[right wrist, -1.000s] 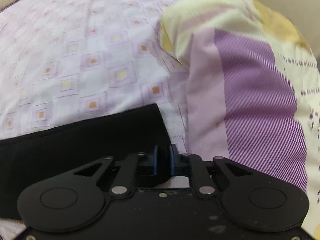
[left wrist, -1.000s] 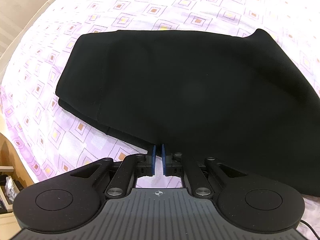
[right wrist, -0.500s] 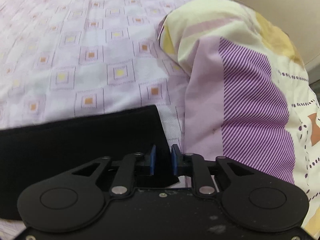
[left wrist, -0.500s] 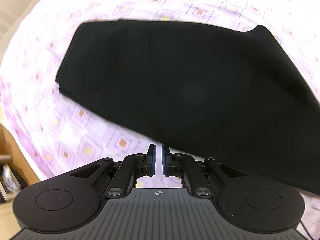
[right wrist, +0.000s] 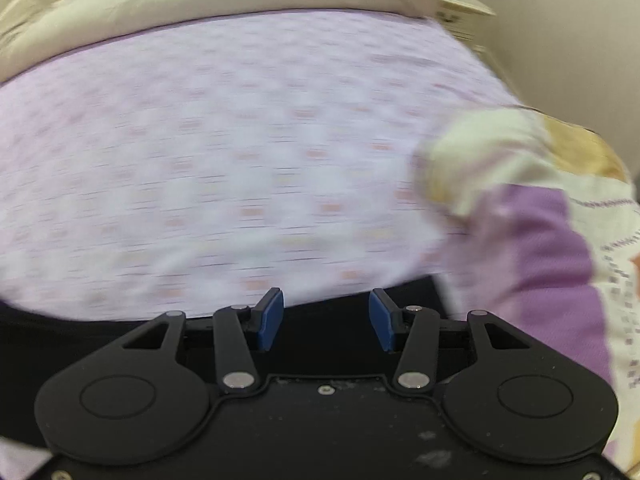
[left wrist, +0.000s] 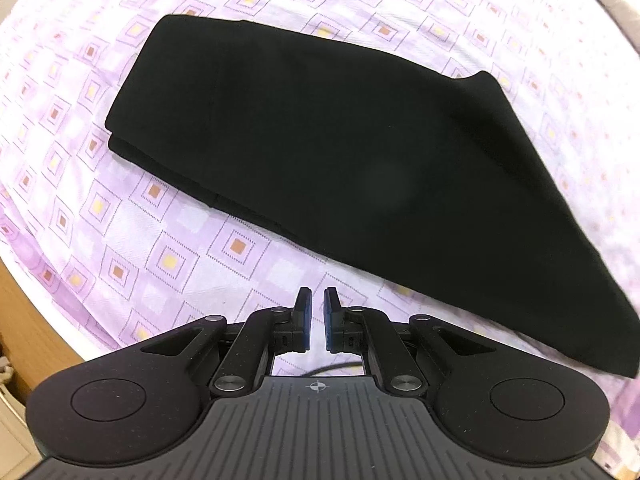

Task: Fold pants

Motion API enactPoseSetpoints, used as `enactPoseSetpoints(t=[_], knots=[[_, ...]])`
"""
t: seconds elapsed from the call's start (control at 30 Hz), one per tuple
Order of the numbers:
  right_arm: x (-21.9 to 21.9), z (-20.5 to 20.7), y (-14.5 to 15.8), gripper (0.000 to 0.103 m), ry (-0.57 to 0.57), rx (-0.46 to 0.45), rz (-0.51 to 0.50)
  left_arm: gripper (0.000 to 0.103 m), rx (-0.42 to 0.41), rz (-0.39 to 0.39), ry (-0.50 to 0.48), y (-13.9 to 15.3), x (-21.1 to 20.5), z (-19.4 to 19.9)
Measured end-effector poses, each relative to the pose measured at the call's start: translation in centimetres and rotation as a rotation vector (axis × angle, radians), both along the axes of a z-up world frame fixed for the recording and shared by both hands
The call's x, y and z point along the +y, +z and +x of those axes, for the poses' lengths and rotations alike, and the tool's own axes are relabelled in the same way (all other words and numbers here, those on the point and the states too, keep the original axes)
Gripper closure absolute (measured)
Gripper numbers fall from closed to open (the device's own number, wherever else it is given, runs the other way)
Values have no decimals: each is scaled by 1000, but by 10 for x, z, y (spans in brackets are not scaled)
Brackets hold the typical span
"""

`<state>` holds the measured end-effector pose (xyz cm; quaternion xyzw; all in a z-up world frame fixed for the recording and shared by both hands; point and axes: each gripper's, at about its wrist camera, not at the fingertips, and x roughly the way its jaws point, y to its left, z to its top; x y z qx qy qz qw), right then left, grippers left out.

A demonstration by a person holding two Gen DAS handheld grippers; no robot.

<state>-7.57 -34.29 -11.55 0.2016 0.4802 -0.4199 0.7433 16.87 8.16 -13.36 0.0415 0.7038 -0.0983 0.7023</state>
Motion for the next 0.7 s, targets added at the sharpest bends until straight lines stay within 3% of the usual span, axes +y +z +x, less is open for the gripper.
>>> enactPoseSetpoints(t=[0.2, 0.43, 0.7], knots=[[69, 86, -11, 52, 182, -36, 107, 94, 15, -29, 7, 4, 27, 16], [140, 197, -33, 49, 417, -48, 199, 94, -43, 47, -58, 3, 40, 44], [175, 295, -62, 45, 515, -9, 219, 94, -29, 91, -112, -19, 42, 93]])
